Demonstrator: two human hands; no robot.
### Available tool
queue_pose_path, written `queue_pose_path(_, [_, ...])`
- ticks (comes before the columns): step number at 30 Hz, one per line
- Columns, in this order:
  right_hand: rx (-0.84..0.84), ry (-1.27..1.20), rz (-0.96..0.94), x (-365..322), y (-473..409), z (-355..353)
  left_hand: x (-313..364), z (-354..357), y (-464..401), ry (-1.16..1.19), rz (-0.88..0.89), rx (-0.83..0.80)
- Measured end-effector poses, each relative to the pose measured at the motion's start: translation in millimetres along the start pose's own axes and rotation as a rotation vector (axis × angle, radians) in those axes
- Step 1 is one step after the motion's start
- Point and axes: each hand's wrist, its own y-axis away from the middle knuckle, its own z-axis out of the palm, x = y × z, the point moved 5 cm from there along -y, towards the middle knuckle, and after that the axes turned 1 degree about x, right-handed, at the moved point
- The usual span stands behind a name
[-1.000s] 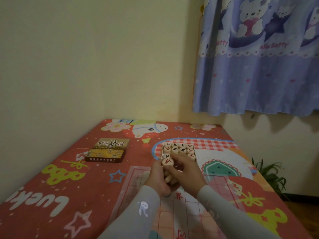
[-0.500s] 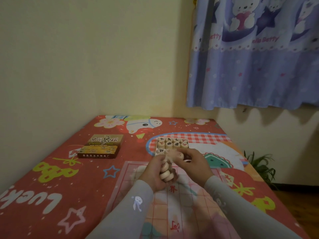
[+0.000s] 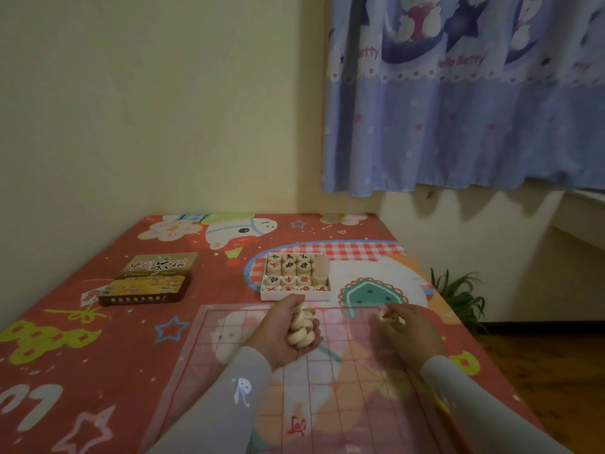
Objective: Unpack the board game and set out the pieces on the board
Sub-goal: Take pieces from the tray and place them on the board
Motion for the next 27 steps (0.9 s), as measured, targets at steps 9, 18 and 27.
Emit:
queue_pose_path(9, [-0.001, 0.007, -0.029, 10.2, -15.7, 13.3, -8.1, 13.8, -13.2, -0.080, -0.021, 0.004])
queue_pose_path(18, [0.025, -0.098, -0.060, 6.7, -14.4, 12.5, -10.7, 21.3, -15.1, -0.193, 0.008, -0.019])
queue_pose_path(27, [-0.095, -0.459, -0.334, -77.6, 16.3, 19.0, -17.3, 19.6, -11.5, -0.175, 0.003, -0.028])
